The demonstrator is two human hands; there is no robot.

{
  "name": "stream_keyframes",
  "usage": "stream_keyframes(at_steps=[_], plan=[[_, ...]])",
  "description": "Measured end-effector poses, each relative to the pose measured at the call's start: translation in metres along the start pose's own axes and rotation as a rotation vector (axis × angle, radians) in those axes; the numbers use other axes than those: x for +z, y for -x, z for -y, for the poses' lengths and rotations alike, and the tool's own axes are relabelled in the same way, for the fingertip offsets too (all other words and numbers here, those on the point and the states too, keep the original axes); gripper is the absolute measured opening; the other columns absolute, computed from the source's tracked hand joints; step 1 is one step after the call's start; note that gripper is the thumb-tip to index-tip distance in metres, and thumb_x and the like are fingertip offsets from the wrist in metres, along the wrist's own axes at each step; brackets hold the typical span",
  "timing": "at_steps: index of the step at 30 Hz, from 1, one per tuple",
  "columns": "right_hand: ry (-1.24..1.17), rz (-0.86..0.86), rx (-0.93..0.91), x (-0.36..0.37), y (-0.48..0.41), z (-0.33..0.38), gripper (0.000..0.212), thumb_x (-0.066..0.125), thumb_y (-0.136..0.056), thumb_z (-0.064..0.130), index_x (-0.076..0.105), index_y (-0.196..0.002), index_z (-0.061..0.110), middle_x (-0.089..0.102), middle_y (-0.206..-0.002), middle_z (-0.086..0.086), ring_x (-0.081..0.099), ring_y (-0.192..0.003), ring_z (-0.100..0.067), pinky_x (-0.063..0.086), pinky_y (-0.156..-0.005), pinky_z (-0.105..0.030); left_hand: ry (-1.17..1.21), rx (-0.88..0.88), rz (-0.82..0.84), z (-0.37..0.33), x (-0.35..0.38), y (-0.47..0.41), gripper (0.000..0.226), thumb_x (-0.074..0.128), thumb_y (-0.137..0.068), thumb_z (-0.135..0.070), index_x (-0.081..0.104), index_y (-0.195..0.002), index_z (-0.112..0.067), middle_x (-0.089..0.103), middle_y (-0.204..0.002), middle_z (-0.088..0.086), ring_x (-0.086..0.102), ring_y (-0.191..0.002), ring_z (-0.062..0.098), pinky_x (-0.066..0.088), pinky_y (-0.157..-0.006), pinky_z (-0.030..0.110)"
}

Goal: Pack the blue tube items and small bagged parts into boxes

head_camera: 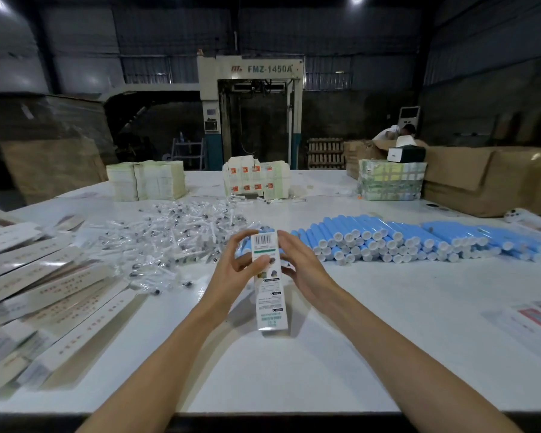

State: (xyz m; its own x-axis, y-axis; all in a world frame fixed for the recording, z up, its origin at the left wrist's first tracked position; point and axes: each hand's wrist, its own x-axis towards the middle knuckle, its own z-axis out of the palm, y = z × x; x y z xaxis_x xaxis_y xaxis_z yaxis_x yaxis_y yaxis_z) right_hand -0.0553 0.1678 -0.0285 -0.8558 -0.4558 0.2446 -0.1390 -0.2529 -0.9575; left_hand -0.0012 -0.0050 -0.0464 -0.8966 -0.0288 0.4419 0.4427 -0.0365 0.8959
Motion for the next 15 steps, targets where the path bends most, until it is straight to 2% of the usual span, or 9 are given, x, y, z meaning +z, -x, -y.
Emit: stream_keyframes(at_steps=[3,6,9,11,13,15], plan=[[0.019,0.116,0.159,0.000,0.005,-0.007,0.049,0.051,-0.104,0.058,0.068,-0.137,0.026,0.074,-0.111,-0.008,0.069,-0.101,-0.023,0.057,-0.087,-0.034,0.061,-0.002,-0.013,0.001,-0.002,0.000,0.056,0.081,-0.098,-0.029,0.049,-0.143,-0.036,0.077,-0.127,0.013,0.075,-0.112,0.031,0.061,-0.088,0.037],[0.013,0.203,0.177,0.001,0.009,-0.007,0.053,0.045,-0.102,0.064,0.068,-0.135,0.030,0.072,-0.114,-0.019,0.069,-0.097,-0.035,0.057,-0.094,-0.048,0.070,0.023,-0.082,0.000,0.001,0.000,0.053,0.084,-0.093,-0.028,0.053,-0.135,-0.037,0.078,-0.121,0.005,0.075,-0.102,0.024,0.058,-0.077,0.041],[0.234,0.185,0.117,-0.001,0.013,0.007,0.055,0.042,-0.102,0.069,0.073,-0.119,0.027,0.075,-0.105,-0.008,0.070,-0.089,-0.025,0.059,-0.084,-0.038,-0.049,0.103,-0.119,0.002,0.003,-0.001,0.053,0.083,-0.094,-0.030,0.054,-0.137,-0.043,0.076,-0.119,-0.005,0.073,-0.107,0.014,0.061,-0.082,0.028],[0.364,0.149,0.077,-0.006,0.019,0.014,0.056,0.042,-0.101,0.071,0.068,-0.124,0.028,0.076,-0.104,0.004,0.073,-0.086,-0.013,0.058,-0.077,-0.030,-0.223,0.143,-0.149,0.006,0.003,-0.003,0.058,0.077,-0.098,-0.032,0.049,-0.147,-0.046,0.071,-0.124,-0.011,0.068,-0.114,0.007,0.059,-0.090,0.023],[0.504,0.073,0.022,-0.018,0.025,0.019,0.056,0.042,-0.101,0.072,0.063,-0.130,0.029,0.073,-0.111,0.008,0.072,-0.090,-0.008,0.055,-0.081,-0.029,-0.363,0.188,-0.159,0.011,0.002,-0.004,0.058,0.069,-0.104,-0.030,0.044,-0.155,-0.039,0.063,-0.134,-0.004,0.064,-0.119,0.009,0.053,-0.096,0.026],[0.672,-0.018,-0.027,-0.038,0.033,0.028,0.054,0.041,-0.101,0.072,0.063,-0.128,0.030,0.069,-0.115,0.009,0.067,-0.098,-0.009,0.050,-0.088,-0.032,-0.535,0.270,-0.087,0.018,0.002,-0.001,0.055,0.066,-0.105,-0.026,0.045,-0.157,-0.030,0.062,-0.133,-0.003,0.061,-0.118,0.011,0.050,-0.095,0.030]])
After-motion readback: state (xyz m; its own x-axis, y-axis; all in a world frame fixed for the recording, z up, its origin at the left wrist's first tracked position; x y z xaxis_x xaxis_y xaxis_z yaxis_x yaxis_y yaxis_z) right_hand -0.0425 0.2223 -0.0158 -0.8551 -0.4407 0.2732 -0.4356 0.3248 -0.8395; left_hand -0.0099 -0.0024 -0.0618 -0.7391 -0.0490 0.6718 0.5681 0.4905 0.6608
